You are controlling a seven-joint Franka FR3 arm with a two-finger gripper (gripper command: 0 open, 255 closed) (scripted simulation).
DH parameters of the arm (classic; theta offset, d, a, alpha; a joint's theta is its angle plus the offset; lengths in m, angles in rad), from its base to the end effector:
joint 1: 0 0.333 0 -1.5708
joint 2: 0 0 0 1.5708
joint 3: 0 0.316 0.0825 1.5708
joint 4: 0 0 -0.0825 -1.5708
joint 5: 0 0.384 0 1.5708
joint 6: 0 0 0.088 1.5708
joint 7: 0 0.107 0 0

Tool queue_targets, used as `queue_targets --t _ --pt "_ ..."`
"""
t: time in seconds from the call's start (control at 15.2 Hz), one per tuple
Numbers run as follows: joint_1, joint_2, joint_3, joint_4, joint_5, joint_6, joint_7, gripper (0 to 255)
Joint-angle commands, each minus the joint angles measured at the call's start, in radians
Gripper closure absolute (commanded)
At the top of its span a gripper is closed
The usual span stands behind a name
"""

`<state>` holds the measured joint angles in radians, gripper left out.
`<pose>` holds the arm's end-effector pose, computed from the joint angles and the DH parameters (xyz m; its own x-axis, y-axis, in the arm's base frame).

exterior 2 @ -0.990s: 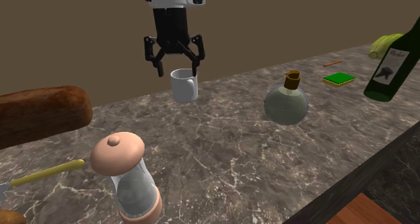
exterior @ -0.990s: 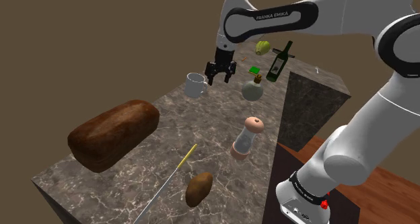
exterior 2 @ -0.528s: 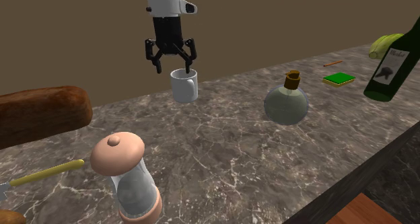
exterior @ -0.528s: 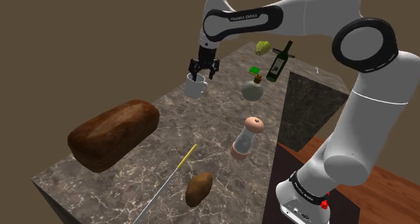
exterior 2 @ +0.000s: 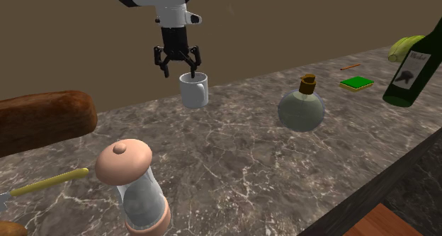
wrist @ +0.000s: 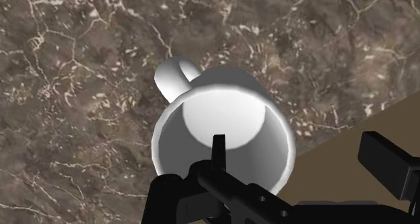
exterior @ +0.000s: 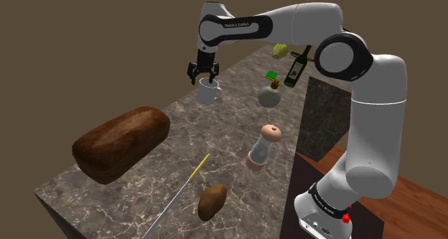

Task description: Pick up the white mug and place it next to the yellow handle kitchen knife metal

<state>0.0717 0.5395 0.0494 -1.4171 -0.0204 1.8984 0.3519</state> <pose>0.6973 0.0772 0.3821 0.9720 -0.2280 -0.0562 -0.2275 -0.9737 0.0137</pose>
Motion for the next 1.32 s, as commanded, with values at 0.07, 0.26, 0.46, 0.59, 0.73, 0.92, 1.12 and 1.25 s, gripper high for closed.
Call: queue_targets --t 0.07,0.26,0.46,0.59,0.73,0.92,1.12,1.25 --pt "-0.001 0.017 -0.001 -0.014 0.000 0.033 -0.001 0" --pt "-0.001 0.029 -0.001 -0.044 -0.001 0.074 0.000 0" --pt "-0.001 0.029 -0.001 -0.044 -0.001 0.074 0.000 0" --pt "-0.001 0.029 -0.001 -0.044 -0.001 0.074 0.000 0" --pt "-0.001 0.029 -0.001 -0.044 -0.001 0.074 0.000 0" --pt "-0.001 0.029 -0.001 -0.044 -0.001 0.074 0.000 255" --pt "-0.001 0.029 -0.001 -0.044 -0.001 0.074 0.000 255" --pt "-0.001 0.029 -0.001 -0.044 -0.001 0.074 0.000 255"
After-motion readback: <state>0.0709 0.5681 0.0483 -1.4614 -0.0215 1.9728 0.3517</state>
